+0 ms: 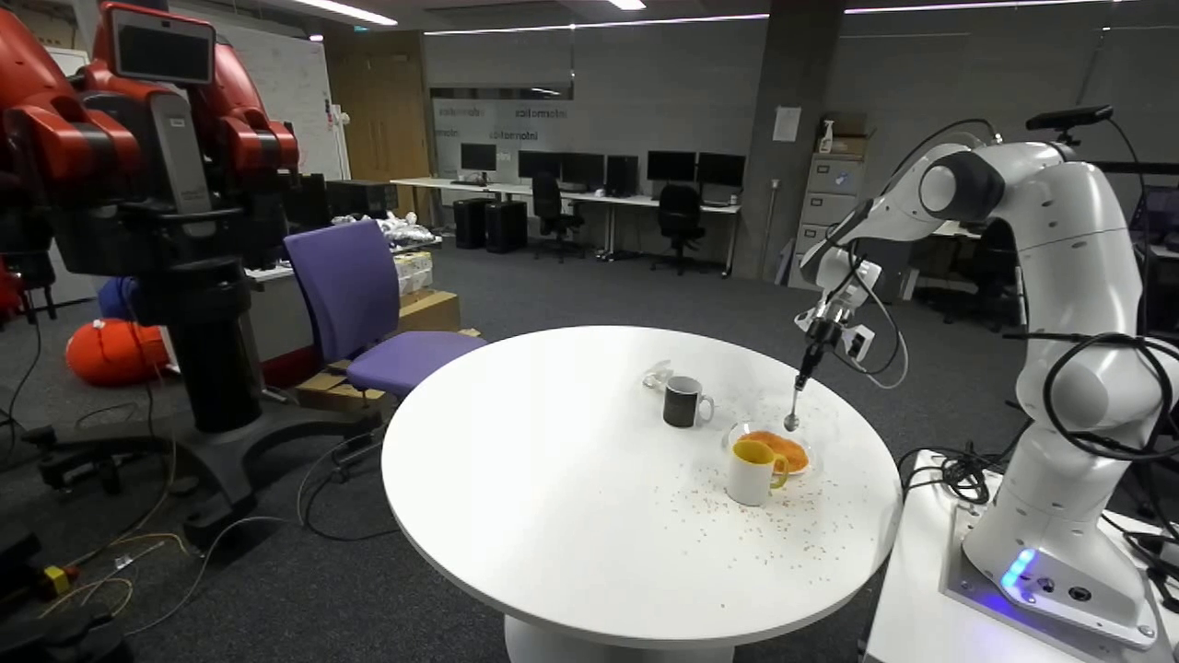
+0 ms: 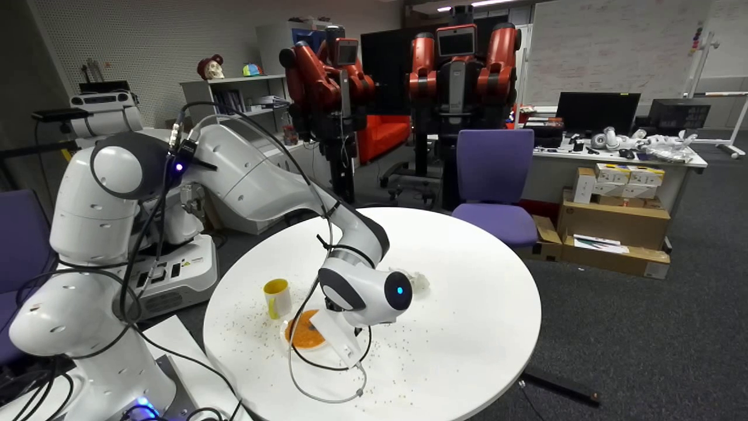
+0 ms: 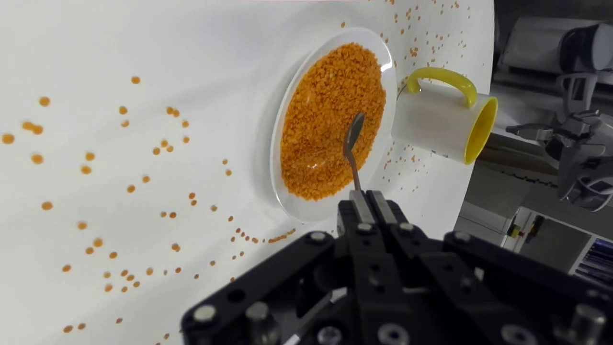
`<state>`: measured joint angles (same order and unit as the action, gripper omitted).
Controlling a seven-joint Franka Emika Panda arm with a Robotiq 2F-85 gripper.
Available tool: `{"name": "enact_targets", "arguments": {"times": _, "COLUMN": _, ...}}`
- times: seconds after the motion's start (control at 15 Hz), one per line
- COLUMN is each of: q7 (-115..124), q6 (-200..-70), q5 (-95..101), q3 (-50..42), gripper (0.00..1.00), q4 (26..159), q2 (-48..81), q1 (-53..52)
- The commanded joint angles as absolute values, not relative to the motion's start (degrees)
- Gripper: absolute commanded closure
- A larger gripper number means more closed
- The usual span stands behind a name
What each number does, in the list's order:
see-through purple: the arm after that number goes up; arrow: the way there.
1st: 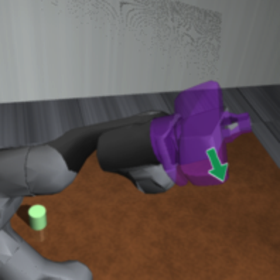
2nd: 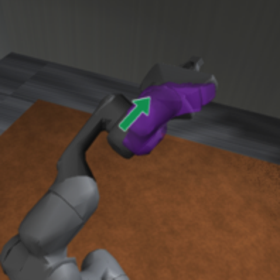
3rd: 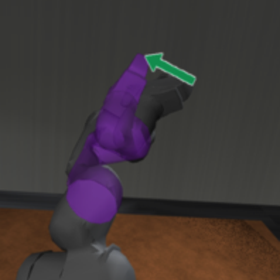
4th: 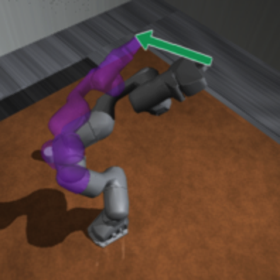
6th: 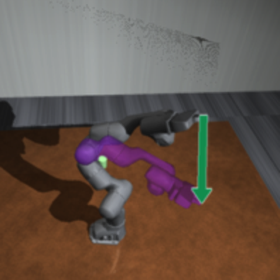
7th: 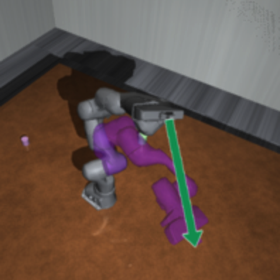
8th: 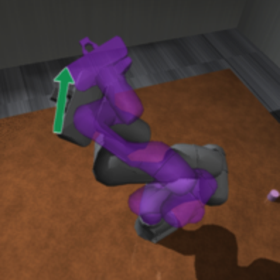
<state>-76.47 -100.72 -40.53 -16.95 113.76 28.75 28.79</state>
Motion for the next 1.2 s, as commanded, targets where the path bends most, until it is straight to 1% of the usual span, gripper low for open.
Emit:
{"name": "enact_targets", "arguments": {"times": 0.0, "q7": -77.43, "q6": -100.78, "q5": -41.02, "q3": -15.63, "gripper": 0.99, "q4": 111.90, "q2": 30.39, "q1": 30.36}}
{"name": "enact_targets", "arguments": {"times": 0.67, "q7": -79.27, "q6": -99.93, "q5": -46.06, "q3": -12.63, "gripper": 0.99, "q4": 108.05, "q2": 36.16, "q1": 32.41}}
{"name": "enact_targets", "arguments": {"times": 1.13, "q7": -81.64, "q6": -96.04, "q5": -49.77, "q3": -10.94, "gripper": 0.99, "q4": 104.92, "q2": 40.70, "q1": 33.88}}
